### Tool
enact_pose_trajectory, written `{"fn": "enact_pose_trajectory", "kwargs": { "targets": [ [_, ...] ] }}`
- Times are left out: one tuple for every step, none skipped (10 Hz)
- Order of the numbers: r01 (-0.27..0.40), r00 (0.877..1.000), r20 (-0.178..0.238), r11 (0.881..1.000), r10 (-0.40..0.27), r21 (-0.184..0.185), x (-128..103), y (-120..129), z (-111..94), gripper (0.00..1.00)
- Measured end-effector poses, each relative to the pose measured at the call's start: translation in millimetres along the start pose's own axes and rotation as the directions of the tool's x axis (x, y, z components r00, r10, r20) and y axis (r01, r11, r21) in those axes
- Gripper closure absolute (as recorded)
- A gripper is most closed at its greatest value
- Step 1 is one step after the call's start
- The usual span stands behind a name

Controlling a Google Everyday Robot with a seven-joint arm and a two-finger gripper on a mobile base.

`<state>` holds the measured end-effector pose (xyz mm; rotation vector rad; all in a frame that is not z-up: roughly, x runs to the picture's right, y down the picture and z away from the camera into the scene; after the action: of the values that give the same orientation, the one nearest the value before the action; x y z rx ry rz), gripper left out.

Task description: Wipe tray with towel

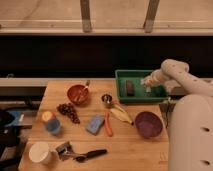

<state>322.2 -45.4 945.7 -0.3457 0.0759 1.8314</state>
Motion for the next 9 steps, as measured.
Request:
{"fn": "enact_pose_trajectory", "kwargs": {
  "targets": [
    [-0.003, 1.0, 0.0, 1.0, 0.003, 0.003, -11.4, 0.5, 6.1, 1.0],
    [0.002, 1.0, 0.0, 1.0, -0.002, -0.001, -21.4, 7.6, 12.5, 1.0],
    [0.015, 1.0, -0.012, 1.0, -0.015, -0.011, -24.6, 19.3, 21.8, 1.0],
    [0.03, 0.999, -0.024, 0.999, -0.03, -0.022, -23.9, 29.7, 27.7, 1.0],
    [0.039, 0.999, -0.033, 0.999, -0.04, -0.031, -19.6, 34.8, 30.3, 1.0],
    [0.051, 0.998, -0.044, 0.997, -0.054, -0.05, -7.5, 43.9, 29.7, 1.0],
    [0.06, 0.996, -0.055, 0.996, -0.064, -0.066, 7.1, 52.8, 27.4, 1.0],
    [0.065, 0.996, -0.059, 0.995, -0.069, -0.072, 19.4, 54.8, 22.7, 1.0],
    [0.066, 0.996, -0.061, 0.995, -0.07, -0.07, 32.9, 51.4, 15.0, 1.0]
  ]
}}
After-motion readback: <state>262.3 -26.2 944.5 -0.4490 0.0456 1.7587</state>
